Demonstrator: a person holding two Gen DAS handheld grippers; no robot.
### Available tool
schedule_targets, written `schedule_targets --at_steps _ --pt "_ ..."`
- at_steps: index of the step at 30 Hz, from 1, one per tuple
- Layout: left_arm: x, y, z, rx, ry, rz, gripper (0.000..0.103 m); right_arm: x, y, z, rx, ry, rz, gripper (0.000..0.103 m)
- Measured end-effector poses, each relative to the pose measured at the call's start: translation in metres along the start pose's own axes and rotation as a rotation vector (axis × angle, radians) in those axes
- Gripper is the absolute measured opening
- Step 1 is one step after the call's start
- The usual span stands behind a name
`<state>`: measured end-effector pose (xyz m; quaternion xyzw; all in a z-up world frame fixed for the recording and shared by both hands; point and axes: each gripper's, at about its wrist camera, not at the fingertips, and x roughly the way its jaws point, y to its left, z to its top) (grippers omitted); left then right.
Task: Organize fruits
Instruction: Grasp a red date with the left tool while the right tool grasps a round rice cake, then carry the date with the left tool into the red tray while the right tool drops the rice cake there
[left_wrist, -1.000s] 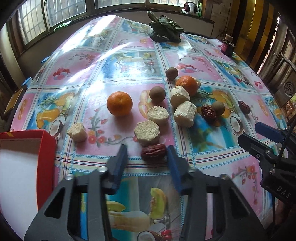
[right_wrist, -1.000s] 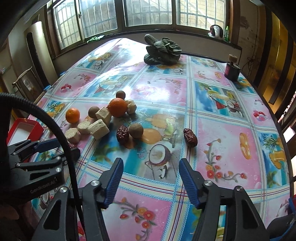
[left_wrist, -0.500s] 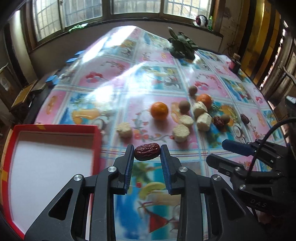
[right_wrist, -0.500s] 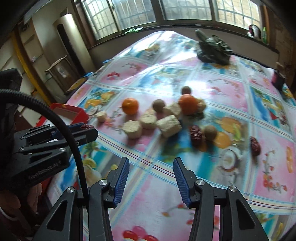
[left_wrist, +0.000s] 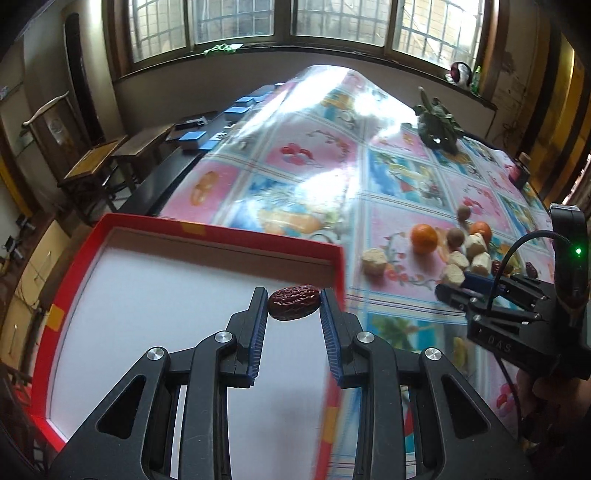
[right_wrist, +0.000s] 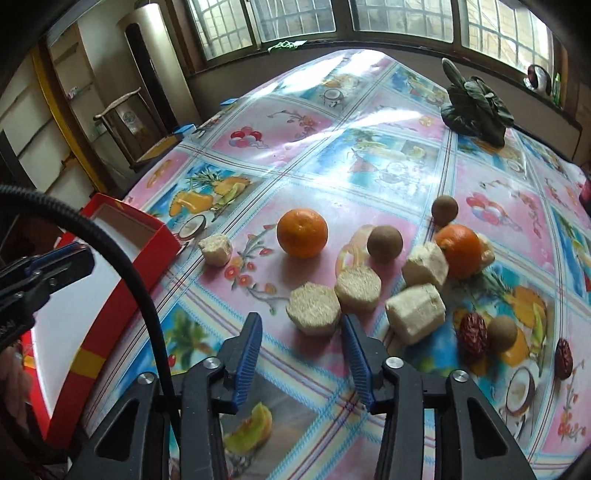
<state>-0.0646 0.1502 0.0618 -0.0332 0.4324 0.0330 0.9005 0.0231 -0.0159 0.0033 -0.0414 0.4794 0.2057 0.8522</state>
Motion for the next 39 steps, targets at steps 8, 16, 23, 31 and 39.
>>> schedule_targets --at_steps 8,16,23,31,39 --pt "0.001 0.021 -0.007 -0.040 0.007 0.016 0.028 0.005 0.011 0.005 -0.055 0.008 -0.089 0.028" --pt "-0.010 0.031 -0.010 -0.051 -0.011 0.015 0.028 -0.023 0.018 0.002 -0.025 -0.038 -0.036 0.028" --pt "-0.015 0.042 -0.005 -0.052 -0.011 0.015 0.028 -0.048 0.054 0.011 -0.093 -0.088 0.018 0.028" --pt "-0.003 0.065 0.003 -0.071 0.013 0.035 0.028 -0.037 0.108 0.028 -0.194 -0.079 0.117 0.028" --pt "0.023 0.088 0.015 -0.090 0.063 0.055 0.028 -0.001 0.148 0.044 -0.260 -0.029 0.176 0.028"
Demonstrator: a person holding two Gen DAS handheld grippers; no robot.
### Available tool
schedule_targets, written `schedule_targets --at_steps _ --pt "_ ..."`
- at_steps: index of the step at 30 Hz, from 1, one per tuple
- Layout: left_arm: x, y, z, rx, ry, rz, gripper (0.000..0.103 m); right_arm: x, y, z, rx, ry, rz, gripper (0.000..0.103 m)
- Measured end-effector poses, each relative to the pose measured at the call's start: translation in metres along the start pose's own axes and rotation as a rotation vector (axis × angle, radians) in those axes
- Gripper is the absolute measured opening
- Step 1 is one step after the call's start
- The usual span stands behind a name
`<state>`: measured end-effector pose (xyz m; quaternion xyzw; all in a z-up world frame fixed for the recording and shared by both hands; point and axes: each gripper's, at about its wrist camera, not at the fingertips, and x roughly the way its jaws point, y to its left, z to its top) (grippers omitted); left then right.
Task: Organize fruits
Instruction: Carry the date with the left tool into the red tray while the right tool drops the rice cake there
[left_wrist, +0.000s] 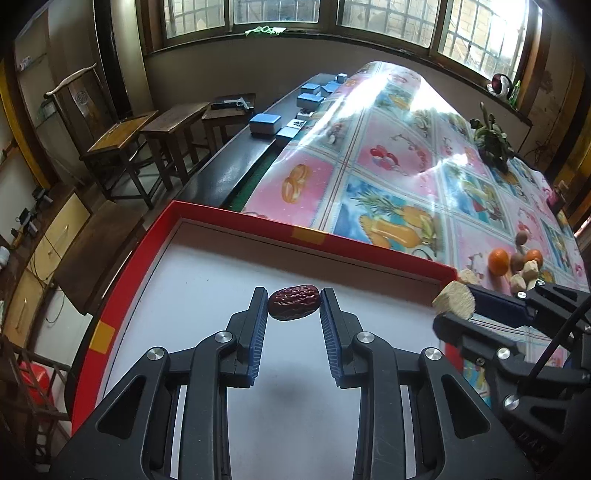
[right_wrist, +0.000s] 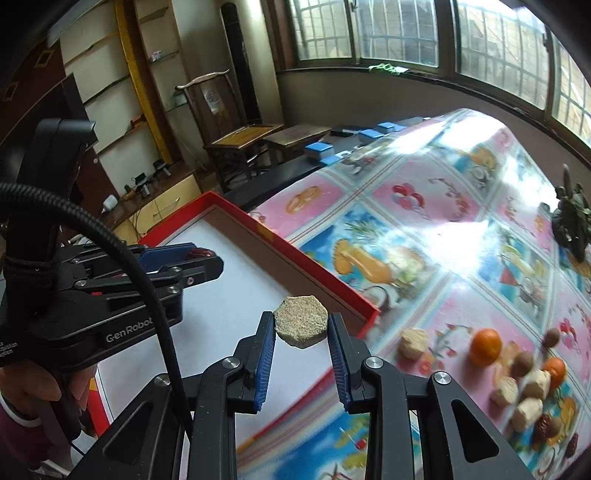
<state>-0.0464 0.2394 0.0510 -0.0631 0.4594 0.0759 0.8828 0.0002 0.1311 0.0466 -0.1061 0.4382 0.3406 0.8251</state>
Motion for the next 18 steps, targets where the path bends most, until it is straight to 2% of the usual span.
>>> schedule_targets --at_steps 7,17,18 --pt "0.022 0.004 0.005 -0.012 0.034 0.011 0.028 0.041 0.008 0.005 -0.008 0.064 0.016 0.028" --pt "0.033 0.006 0.006 -0.027 0.042 0.062 0.029 0.061 0.005 0.002 -0.012 0.094 0.019 0.028" --pt "0.034 0.007 0.005 -0.030 0.044 0.068 0.033 0.061 0.004 0.002 -0.007 0.089 0.024 0.029"
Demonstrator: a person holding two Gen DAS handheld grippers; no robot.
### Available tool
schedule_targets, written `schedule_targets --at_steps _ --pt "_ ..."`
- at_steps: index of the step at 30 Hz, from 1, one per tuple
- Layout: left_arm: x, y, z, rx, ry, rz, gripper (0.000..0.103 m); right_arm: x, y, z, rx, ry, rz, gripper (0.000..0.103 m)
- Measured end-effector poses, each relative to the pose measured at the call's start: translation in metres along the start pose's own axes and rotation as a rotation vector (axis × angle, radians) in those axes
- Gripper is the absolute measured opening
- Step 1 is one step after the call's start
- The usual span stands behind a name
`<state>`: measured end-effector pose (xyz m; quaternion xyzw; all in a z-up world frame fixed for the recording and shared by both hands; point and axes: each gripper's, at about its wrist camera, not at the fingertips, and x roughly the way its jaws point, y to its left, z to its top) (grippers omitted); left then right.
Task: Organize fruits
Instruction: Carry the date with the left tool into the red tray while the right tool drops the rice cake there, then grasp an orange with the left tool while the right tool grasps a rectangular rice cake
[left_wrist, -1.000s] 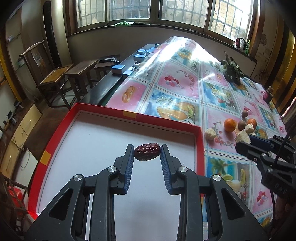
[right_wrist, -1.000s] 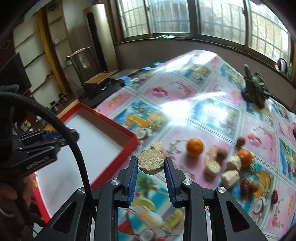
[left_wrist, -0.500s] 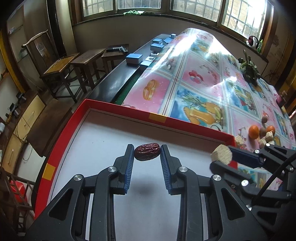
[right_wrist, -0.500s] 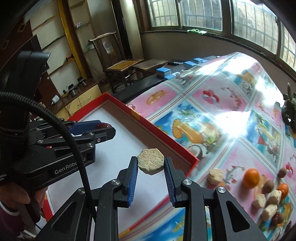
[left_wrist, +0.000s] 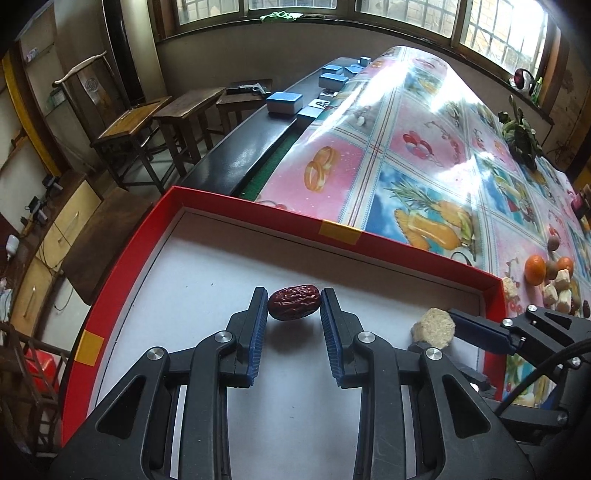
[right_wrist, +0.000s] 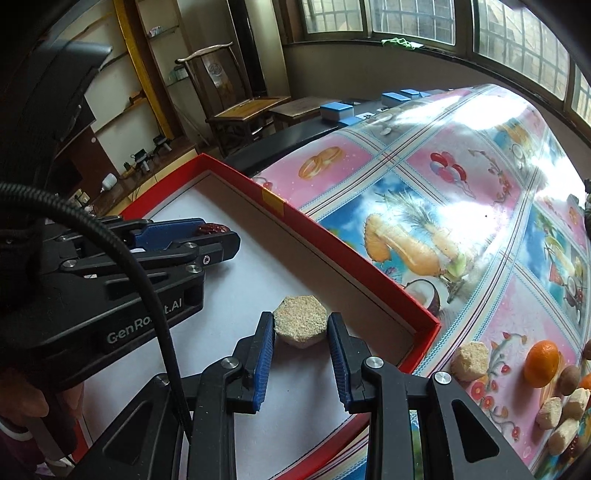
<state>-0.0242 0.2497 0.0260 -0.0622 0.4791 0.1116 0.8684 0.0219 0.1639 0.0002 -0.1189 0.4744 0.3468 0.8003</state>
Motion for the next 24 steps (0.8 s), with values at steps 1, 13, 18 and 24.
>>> schedule_targets --at_steps 1,13,18,24 --pt "0.000 0.001 -0.001 -0.004 -0.001 0.002 0.046 -0.002 -0.001 0.000 0.009 -0.007 0.012 0.030" --pt "-0.038 -0.010 -0.013 0.005 -0.072 -0.004 0.065 -0.056 -0.015 -0.021 0.073 -0.107 0.011 0.038" --pt "-0.063 -0.041 -0.019 0.053 -0.113 -0.062 0.065 -0.091 -0.037 -0.044 0.124 -0.147 -0.033 0.042" --pt "-0.079 -0.084 -0.026 0.116 -0.123 -0.131 0.065 -0.124 -0.072 -0.082 0.199 -0.172 -0.102 0.044"
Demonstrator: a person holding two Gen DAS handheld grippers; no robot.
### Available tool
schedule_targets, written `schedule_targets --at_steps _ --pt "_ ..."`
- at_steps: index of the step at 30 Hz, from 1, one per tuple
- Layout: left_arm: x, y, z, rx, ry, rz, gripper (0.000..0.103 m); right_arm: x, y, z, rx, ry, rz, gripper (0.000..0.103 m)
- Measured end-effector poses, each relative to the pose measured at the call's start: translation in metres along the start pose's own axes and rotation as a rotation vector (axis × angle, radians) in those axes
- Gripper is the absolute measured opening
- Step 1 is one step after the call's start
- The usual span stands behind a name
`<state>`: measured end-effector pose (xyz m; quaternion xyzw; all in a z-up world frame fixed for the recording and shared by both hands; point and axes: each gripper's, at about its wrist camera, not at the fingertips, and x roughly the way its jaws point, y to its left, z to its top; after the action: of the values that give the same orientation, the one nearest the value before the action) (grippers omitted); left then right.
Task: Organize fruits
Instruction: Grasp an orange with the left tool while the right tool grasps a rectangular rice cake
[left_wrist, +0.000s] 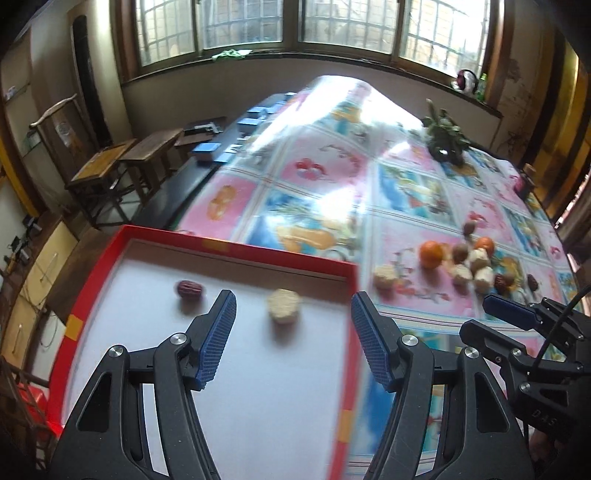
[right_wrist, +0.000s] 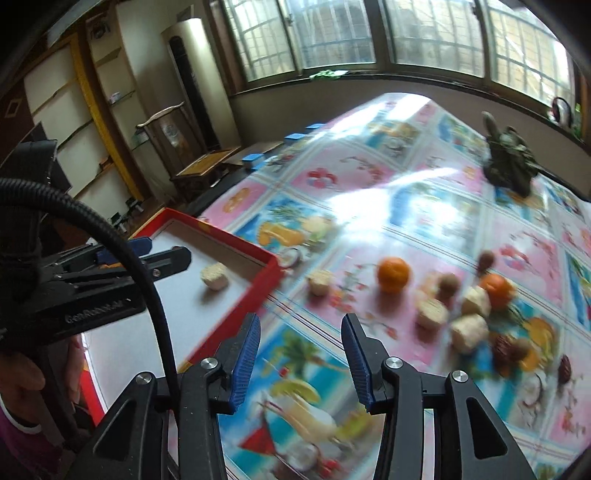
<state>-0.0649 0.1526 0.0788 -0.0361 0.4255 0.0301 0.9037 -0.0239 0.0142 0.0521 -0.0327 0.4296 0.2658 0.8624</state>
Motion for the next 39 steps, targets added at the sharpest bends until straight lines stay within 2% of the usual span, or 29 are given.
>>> schedule_targets --at_steps 9,16,20,26,31,39 --pt "0.017 -0.065 0.006 0.080 0.051 -0.095 0.065 -0.033 -0.069 -0.040 0.125 0.016 -0.139 0.045" --pt "0.042 -0.093 0.016 0.105 0.087 -0.122 0.065 -0.044 -0.095 -0.049 0.174 -0.001 -0.164 0.045" --pt "0.056 -0.106 0.023 0.129 0.111 -0.127 0.065 -0.041 -0.105 -0.050 0.182 -0.005 -0.144 0.045" --pt "0.074 -0.111 0.031 0.142 0.156 -0.134 0.065 -0.024 -0.106 -0.039 0.150 0.006 -0.119 0.045" --pt "0.076 -0.112 0.036 0.158 0.154 -0.136 0.065 -0.008 -0.107 -0.025 0.081 0.007 -0.110 0.045" --pt "0.090 -0.116 0.043 0.176 0.174 -0.136 0.065 0.023 -0.108 -0.009 -0.054 0.077 -0.110 0.045"
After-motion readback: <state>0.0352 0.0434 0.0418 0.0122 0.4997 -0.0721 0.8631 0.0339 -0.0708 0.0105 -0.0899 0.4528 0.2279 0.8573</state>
